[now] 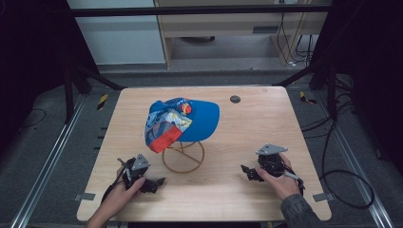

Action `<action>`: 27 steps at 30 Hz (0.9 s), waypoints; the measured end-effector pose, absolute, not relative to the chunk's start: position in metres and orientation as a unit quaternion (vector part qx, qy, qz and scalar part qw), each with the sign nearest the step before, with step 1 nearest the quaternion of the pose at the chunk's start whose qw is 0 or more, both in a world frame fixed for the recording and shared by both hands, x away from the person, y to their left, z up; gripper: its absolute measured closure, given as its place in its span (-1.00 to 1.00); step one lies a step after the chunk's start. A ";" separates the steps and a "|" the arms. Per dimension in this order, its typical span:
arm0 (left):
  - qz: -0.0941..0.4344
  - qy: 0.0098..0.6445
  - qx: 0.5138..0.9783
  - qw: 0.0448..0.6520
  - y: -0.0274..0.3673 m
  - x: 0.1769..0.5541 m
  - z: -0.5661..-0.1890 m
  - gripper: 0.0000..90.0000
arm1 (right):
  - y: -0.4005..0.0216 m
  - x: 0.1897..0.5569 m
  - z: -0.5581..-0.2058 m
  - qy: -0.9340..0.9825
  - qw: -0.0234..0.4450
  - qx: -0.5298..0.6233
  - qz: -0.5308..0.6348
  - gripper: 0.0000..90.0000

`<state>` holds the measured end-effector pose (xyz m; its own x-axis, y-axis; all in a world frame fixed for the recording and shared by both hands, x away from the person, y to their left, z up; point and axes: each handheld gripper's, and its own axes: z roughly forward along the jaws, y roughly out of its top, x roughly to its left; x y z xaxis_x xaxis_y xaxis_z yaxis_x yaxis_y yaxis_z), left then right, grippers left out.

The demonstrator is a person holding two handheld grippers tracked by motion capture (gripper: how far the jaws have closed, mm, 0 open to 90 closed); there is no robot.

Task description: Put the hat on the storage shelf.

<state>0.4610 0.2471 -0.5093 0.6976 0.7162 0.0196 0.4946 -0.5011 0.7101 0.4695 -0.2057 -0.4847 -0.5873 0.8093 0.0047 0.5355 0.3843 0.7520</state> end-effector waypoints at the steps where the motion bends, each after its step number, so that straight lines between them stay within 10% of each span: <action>1: 0.158 0.356 0.852 0.351 0.247 0.461 -0.509 -1.00 | -0.204 0.470 -0.486 0.810 0.185 0.417 0.369 -0.74; 27: 0.158 0.356 0.851 0.351 0.247 0.461 -0.509 -1.00 | -0.192 0.470 -0.512 0.806 0.194 0.435 0.352 -0.81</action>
